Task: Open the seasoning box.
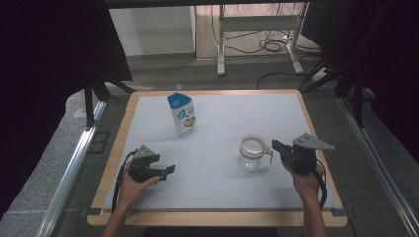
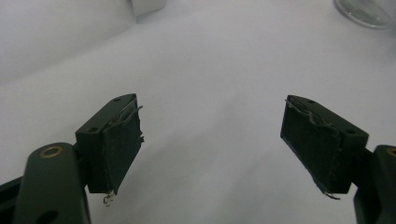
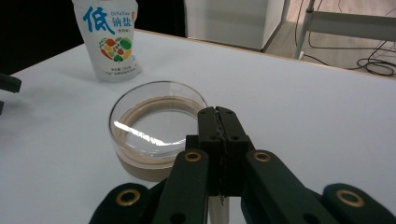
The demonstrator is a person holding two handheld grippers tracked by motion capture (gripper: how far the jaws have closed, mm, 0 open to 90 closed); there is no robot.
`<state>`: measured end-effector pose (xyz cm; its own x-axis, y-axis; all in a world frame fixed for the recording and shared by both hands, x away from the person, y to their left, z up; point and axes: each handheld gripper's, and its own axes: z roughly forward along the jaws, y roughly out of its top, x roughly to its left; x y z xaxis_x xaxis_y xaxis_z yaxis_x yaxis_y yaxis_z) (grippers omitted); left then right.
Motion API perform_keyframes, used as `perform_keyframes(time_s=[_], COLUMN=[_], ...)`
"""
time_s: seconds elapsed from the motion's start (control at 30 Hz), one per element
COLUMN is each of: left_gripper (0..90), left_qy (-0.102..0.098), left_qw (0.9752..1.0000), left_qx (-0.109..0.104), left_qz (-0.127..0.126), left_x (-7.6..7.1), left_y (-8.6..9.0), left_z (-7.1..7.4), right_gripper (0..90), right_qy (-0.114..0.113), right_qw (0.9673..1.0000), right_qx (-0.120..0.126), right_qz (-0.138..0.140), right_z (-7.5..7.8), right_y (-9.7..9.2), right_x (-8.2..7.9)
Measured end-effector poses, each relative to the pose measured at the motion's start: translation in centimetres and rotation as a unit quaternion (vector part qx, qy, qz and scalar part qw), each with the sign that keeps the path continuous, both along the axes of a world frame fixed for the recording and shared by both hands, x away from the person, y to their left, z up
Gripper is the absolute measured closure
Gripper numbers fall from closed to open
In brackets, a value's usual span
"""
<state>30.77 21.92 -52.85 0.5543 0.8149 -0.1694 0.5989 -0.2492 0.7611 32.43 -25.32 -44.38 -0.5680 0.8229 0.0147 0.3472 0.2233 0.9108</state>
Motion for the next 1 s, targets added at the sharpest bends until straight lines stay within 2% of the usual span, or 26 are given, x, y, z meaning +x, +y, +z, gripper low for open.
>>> perform_keyframes(time_s=[0.5, 1.0], left_gripper=[21.9, 23.9], left_qy=[-0.005, -0.014], left_qw=[1.0000, 0.9999], left_qx=[0.002, 0.004], left_qz=[0.000, 0.000], left_x=[-0.20, -0.43], left_y=[-0.09, -0.50], left_z=[0.14, 0.17], right_gripper=[89.7, 89.7], right_qy=[0.008, 0.008], right_qw=[0.9997, 0.9998], right_qx=[-0.021, -0.021], right_qz=[0.000, -0.002], right_z=[-0.83, -0.94], right_y=[0.59, 0.55], right_x=[0.48, 0.43])
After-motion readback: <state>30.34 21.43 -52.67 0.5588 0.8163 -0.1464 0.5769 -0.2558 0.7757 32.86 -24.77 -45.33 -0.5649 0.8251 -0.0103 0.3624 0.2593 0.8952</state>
